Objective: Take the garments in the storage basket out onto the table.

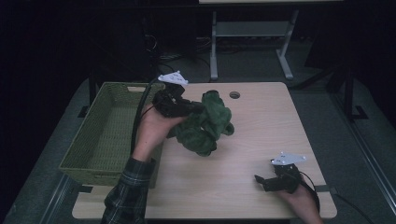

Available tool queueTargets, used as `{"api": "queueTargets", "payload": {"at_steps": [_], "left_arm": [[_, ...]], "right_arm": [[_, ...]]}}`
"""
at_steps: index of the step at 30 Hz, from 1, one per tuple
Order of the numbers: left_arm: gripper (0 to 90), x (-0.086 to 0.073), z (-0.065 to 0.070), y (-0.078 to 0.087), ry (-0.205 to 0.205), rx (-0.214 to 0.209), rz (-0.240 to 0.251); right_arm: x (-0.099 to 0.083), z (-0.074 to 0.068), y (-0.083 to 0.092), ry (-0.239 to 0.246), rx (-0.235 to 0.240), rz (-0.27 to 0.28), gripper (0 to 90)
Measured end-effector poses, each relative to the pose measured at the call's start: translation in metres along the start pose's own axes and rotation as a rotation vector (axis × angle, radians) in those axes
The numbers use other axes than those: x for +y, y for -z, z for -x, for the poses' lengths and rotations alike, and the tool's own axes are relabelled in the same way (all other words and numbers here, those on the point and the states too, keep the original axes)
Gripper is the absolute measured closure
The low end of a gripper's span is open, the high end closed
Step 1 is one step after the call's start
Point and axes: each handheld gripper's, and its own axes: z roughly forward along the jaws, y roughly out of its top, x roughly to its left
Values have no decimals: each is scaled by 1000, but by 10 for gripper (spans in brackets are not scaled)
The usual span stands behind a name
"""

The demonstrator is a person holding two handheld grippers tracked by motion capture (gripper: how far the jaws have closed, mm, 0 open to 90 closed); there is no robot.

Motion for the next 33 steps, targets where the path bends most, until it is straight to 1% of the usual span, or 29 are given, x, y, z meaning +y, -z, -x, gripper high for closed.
{"api": "queueTargets", "payload": {"at_steps": [11, 16, 18, 19, 20, 22, 26, 27, 28, 29, 30, 33], "left_arm": [[858, -17, 10, -45, 23, -49, -26], [857, -26, 15, -66, 41, -75, -34], [857, -33, 18, -78, 52, -91, -44], [857, -35, 18, -82, 50, -97, -53], [857, -39, 20, -89, 52, -99, -50], [857, -45, 21, -99, 59, -119, -54], [856, -58, 22, -119, 81, -129, -75], [856, -61, 21, -124, 89, -136, -84], [855, -65, 21, -128, 90, -139, -90], [855, -68, 21, -132, 100, -142, -91], [854, -71, 20, -136, 100, -145, -96], [848, -80, 18, -145, 111, -136, -107]], "right_arm": [[0, 0, 0, 3, 0, 3, 85], [0, 0, 0, 4, -1, 3, 85], [0, 0, 0, 4, -1, 3, 84], [0, 0, 0, 4, -1, 3, 84], [0, 0, 0, 4, -1, 3, 85], [0, 0, 0, 1, 0, 1, 84], [0, 0, 0, 2, -1, 0, 84], [0, 0, 0, 2, -1, 0, 84], [0, 0, 0, 2, -1, 0, 84], [0, 0, 0, 2, -1, 0, 84], [0, 0, 0, 1, -1, 0, 85], [0, 0, 0, 1, -1, 0, 85]]}}
